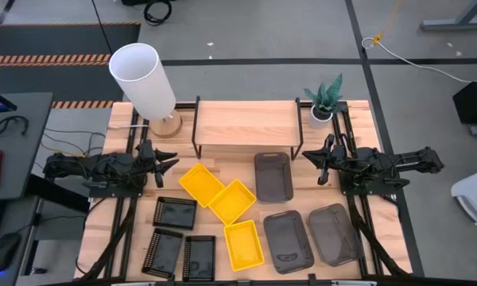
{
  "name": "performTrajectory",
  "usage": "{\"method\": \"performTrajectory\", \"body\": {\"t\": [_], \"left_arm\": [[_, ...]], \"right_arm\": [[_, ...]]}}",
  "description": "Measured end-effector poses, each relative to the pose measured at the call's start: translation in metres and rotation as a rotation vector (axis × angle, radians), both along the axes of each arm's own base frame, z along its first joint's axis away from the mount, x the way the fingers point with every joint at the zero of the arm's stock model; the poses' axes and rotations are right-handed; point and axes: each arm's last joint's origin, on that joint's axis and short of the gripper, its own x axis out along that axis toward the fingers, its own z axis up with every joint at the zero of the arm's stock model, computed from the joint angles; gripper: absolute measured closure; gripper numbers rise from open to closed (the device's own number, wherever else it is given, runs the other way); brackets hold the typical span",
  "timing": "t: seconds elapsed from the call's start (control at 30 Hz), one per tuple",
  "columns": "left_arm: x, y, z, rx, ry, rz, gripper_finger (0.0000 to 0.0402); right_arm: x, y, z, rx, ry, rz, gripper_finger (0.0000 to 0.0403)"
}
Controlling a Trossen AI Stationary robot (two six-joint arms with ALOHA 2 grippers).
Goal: Stack baskets on shelf by color
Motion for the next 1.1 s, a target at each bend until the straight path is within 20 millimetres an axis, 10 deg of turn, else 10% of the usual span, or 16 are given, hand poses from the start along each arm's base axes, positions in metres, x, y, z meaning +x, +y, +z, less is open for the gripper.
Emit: {"method": "performTrajectory", "body": {"t": [1.1], "left_arm": [[0.0010,-0.0002,0.0046,-0.159,-0.112,0.025,0.0285]], "right_arm": [[0.0000,0.0000,0.0001,-0.002,-0.001,0.000,0.0389]]}}
